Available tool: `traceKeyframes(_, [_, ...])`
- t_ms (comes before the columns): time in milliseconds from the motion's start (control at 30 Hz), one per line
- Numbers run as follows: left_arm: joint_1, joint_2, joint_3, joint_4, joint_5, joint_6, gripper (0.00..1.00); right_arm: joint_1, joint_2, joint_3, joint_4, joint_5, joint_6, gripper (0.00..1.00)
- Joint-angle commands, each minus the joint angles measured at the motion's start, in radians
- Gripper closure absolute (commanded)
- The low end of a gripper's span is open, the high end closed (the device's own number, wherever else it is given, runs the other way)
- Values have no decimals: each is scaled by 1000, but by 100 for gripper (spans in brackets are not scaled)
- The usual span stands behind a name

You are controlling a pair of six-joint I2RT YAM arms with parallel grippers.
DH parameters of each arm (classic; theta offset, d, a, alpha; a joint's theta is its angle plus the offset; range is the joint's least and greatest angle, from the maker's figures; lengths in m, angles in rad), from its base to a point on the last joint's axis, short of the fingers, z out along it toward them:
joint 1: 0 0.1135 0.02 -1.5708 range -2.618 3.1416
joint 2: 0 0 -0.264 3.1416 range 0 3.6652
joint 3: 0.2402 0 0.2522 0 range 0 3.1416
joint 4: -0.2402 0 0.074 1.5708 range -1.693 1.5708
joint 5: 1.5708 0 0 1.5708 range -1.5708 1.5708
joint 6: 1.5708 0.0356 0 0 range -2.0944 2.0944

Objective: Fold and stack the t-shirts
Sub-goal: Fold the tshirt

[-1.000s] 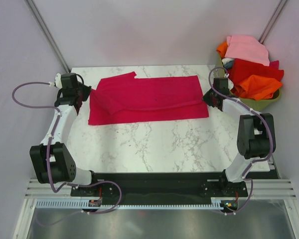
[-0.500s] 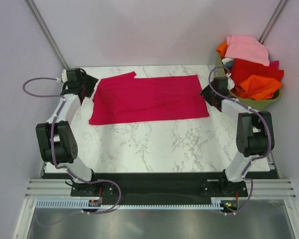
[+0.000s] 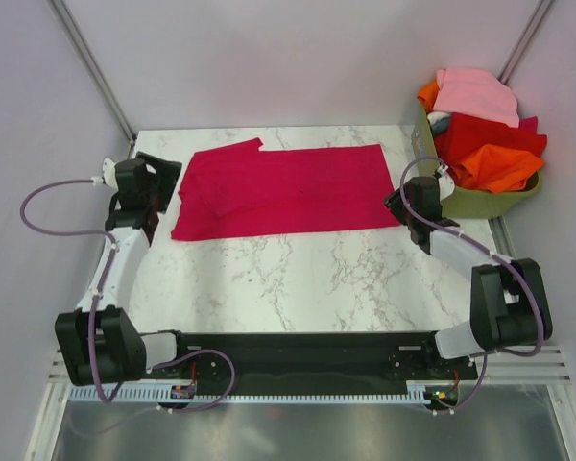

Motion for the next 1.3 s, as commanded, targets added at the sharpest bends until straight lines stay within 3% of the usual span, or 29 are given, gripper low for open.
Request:
traceKeyframes(0, [-2,-62,-125,-2,-48,-71,13,28,-90,-79,79,92,55,53])
traceKeyframes(233, [1,-147,-342,45,-112,-137,18,61,-107,-204,110,196,199,56])
traceKeyframes(867, [8,-147,-448,105,-128,-194,23,68,174,-127,170,333,362,54])
traceKeyframes(933, [8,-144,-451,107,-135,-187,24,68,191,-118,160,342,359,56])
traceKeyframes(1067, [8,-141,-463,110,-149,-187,25,66,196,-105,125,353,348,90])
traceKeyframes(1100, [8,-139,-466,111,-152,-184,26,68,179,-108,121,356,343,94])
traceKeyframes(1167, [8,-135,-474,117,-155,-183,27,68,157,-127,110,359,333,100])
traceKeyframes(1267, [8,-129,-480,120,-155,-171,28,66,87,-147,47,369,301,100])
